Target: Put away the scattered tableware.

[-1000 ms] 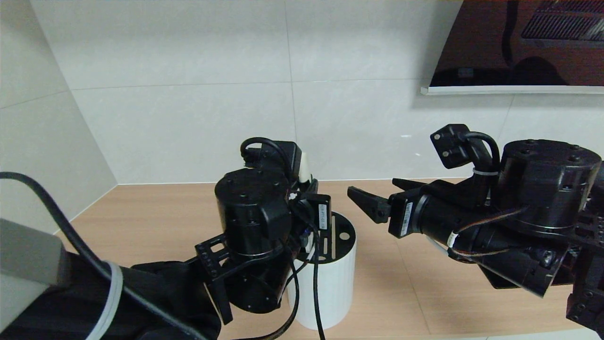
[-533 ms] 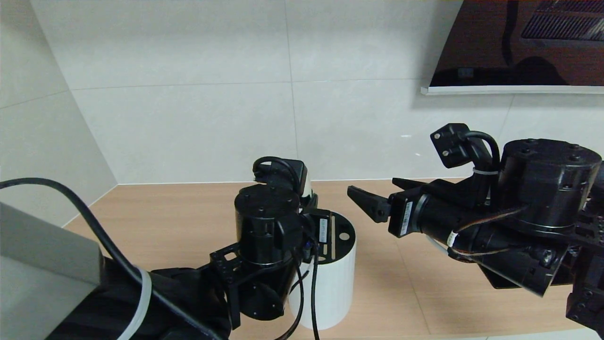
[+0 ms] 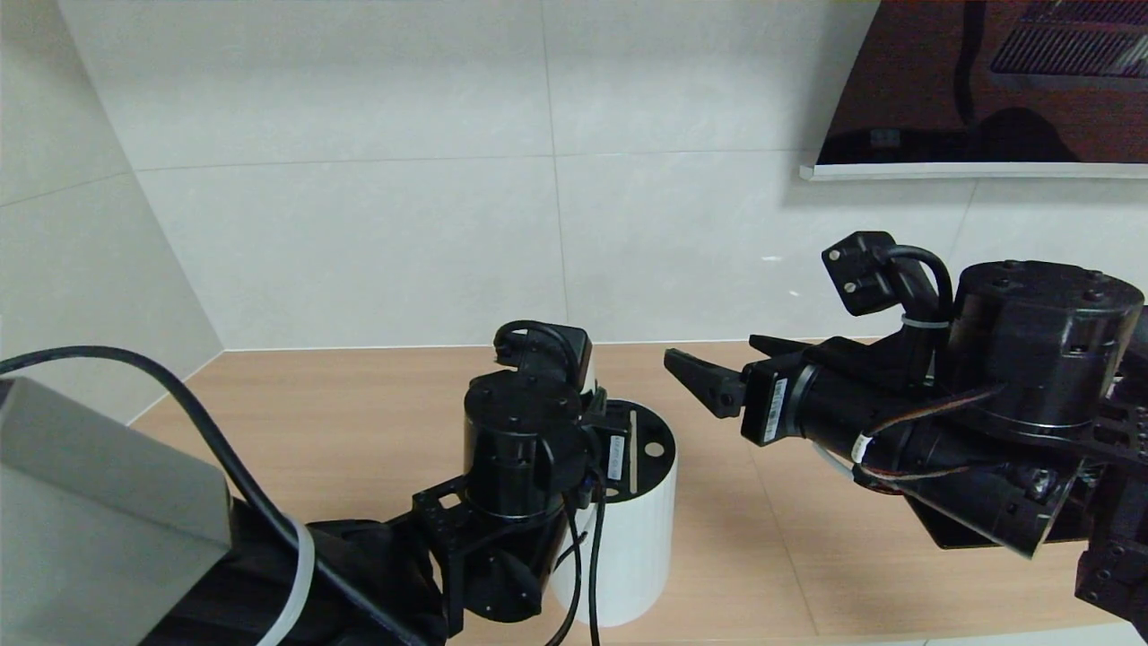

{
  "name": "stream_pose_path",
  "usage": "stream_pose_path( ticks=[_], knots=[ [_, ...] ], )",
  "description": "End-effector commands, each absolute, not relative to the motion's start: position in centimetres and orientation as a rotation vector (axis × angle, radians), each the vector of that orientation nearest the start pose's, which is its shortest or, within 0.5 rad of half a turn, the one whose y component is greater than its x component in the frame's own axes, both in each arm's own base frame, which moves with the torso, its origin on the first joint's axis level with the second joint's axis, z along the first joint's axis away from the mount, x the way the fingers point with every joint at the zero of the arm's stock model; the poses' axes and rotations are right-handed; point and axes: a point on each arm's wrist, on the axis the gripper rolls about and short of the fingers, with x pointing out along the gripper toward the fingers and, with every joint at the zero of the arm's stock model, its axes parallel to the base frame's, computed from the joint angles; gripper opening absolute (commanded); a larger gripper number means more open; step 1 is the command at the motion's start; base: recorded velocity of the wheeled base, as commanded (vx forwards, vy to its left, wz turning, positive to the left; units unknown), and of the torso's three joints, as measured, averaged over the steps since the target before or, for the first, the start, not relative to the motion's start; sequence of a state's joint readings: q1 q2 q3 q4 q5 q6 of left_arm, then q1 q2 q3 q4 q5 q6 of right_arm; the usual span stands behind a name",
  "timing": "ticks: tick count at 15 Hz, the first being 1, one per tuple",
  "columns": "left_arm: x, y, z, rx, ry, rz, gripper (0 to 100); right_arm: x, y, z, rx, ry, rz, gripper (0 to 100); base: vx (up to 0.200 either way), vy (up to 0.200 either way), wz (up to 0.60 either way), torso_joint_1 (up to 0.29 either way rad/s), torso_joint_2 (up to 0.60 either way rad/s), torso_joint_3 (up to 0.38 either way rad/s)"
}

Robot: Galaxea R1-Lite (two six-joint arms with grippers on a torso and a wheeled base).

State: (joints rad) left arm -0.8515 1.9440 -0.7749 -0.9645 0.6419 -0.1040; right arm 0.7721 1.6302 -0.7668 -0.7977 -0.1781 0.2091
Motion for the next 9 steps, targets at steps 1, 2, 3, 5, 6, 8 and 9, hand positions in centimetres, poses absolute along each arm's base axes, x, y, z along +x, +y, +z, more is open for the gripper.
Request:
stream_pose_path(
  ticks=[1, 2, 3, 5, 6, 8, 9],
  knots=[
    [23.81, -25.13, 11.81, 0.056, 0.183, -0.198, 0, 21.09, 20.02, 20.90, 0.173, 0.122, 0.586, 100, 0.000, 0.000, 0.00, 0.000, 0.00, 0.000],
    [23.88, -25.13, 11.47, 0.063, 0.191, -0.196, 0, 21.04, 19.97, 20.99, 0.175, 0.119, 0.587, 100, 0.000, 0.000, 0.00, 0.000, 0.00, 0.000],
    [23.92, -25.02, 11.40, 0.065, 0.194, -0.196, 0, 21.05, 19.98, 21.03, 0.175, 0.118, 0.587, 100, 0.000, 0.000, 0.00, 0.000, 0.00, 0.000],
    [23.97, -25.00, 11.35, 0.066, 0.195, -0.196, 0, 21.05, 19.98, 21.03, 0.175, 0.118, 0.587, 100, 0.000, 0.000, 0.00, 0.000, 0.00, 0.000],
    [23.99, -25.02, 11.38, 0.065, 0.194, -0.196, 0, 21.10, 20.03, 20.94, 0.174, 0.120, 0.586, 100, 0.000, 0.000, 0.00, 0.000, 0.00, 0.000],
    [24.16, -24.90, 11.50, 0.061, 0.191, -0.190, 0, 21.07, 20.01, 20.98, 0.175, 0.119, 0.587, 100, 0.000, 0.000, 0.00, 0.000, 0.00, 0.000],
    [24.19, -24.86, 11.42, 0.063, 0.193, -0.188, 0, 21.05, 19.98, 21.03, 0.175, 0.118, 0.587, 100, 0.000, 0.000, 0.00, 0.000, 0.00, 0.000]
  ],
)
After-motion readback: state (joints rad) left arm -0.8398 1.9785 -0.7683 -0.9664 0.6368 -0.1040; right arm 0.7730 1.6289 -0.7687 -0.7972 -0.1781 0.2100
